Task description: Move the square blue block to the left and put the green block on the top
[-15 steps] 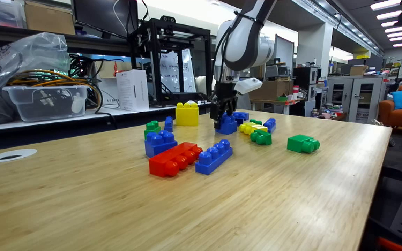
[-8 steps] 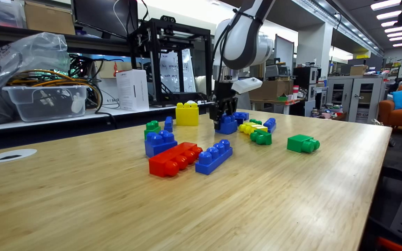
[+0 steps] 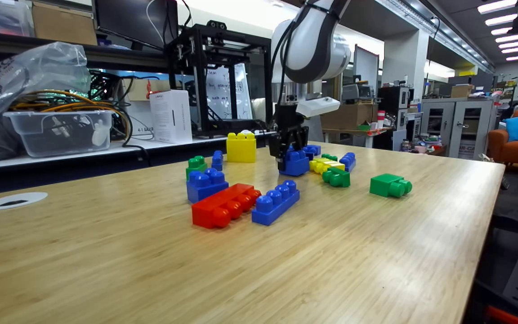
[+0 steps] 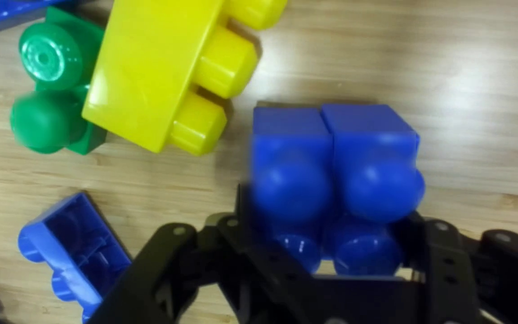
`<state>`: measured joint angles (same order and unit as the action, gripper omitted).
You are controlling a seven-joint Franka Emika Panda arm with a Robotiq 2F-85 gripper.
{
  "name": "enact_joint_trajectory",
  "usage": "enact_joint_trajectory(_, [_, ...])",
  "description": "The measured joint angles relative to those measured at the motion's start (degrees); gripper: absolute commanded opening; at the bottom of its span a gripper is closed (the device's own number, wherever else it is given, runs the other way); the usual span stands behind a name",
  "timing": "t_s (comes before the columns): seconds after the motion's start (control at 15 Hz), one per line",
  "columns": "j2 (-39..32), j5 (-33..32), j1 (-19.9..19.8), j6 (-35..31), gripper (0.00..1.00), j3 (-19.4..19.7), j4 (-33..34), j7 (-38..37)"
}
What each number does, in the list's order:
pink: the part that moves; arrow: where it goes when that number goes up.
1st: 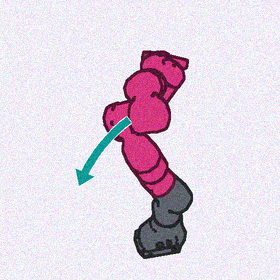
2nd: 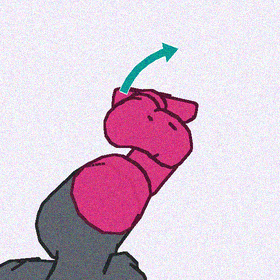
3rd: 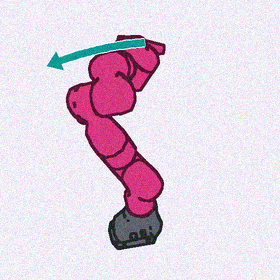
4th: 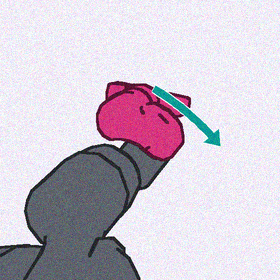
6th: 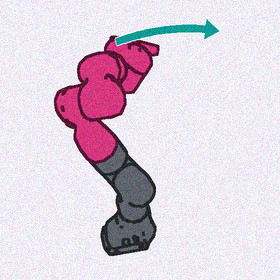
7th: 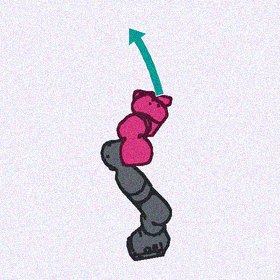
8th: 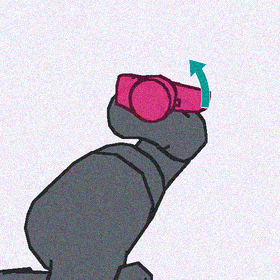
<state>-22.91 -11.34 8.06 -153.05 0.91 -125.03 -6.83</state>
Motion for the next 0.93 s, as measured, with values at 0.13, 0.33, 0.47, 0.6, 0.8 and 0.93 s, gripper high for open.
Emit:
enact_joint_trajectory(0.13, [0.4,1.0,0.0,0.0,0.44,-0.6,-0.7,-0.1])
enact_joint_trajectory(0.33, [1.2,2.9,0.0,-0.1,0.44,-1.8,-1.8,-0.1])
enact_joint_trajectory(0.47, [1.7,4.1,0.0,-0.4,0.44,-2.6,-2.6,-0.1])
enact_joint_trajectory(0.6, [2.0,4.9,0.0,-1.0,0.44,-3.3,-3.3,-0.1])
enact_joint_trajectory(0.8, [2.6,5.1,0.1,-3.4,0.44,-4.1,-4.9,-0.1])
enact_joint_trajectory(0.93, [3.0,5.1,0.1,-5.3,0.44,-4.6,-6.1,-0.1])
